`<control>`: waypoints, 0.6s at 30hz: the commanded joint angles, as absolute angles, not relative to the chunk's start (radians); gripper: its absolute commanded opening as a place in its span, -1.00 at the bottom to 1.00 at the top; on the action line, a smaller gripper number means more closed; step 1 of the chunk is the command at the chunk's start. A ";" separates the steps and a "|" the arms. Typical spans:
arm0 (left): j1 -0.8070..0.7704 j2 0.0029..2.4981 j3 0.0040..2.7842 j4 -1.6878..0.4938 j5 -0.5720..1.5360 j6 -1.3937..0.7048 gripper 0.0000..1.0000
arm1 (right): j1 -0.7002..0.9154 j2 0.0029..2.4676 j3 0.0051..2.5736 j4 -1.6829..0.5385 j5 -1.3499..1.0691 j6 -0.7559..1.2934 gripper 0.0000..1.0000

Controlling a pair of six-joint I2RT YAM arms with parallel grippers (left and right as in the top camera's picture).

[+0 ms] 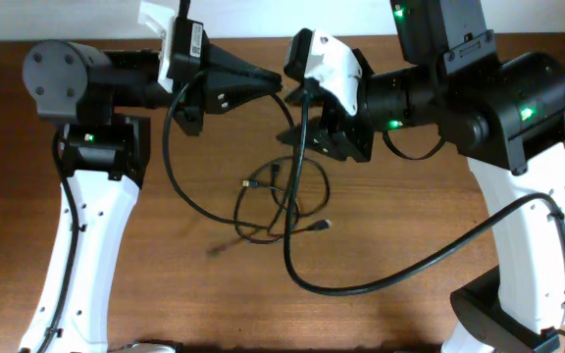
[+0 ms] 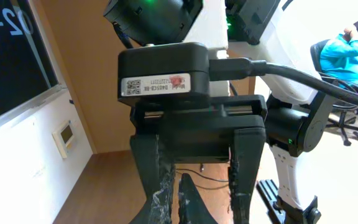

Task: Untangle cables

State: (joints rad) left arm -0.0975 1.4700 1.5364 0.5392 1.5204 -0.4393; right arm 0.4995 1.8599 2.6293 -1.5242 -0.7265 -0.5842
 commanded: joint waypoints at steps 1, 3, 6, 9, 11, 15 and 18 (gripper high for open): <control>-0.131 1.475 1.534 0.542 1.530 -0.456 -1.00 | 0.497 1.858 2.634 -1.520 -0.775 -0.591 -0.19; -0.160 1.475 1.534 0.542 1.530 -0.455 -1.00 | 0.497 1.858 2.634 -1.520 -0.776 -0.591 -0.39; -0.164 1.475 1.534 0.542 1.530 -0.455 -1.00 | 0.497 1.858 2.634 -1.519 -0.776 -0.591 -0.80; -0.163 1.475 1.534 0.542 1.542 -0.455 -0.95 | 0.495 1.858 2.634 -1.518 -0.775 -0.591 -0.93; -0.146 1.475 1.534 0.536 1.574 -0.429 -0.83 | 0.481 1.858 2.634 -1.513 -0.776 -0.580 -0.93; -0.081 1.480 1.534 0.500 1.574 -0.429 0.98 | 0.385 1.858 2.635 -1.488 -0.870 -0.488 -0.92; -0.036 1.483 1.534 0.476 1.574 -0.429 0.98 | 0.293 1.854 2.637 -1.487 -0.932 -0.462 -0.93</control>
State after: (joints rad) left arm -0.0673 1.4757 1.5360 0.4927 1.5608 -0.4313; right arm 0.3527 1.8599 2.6293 -1.4906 -0.8513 -0.5053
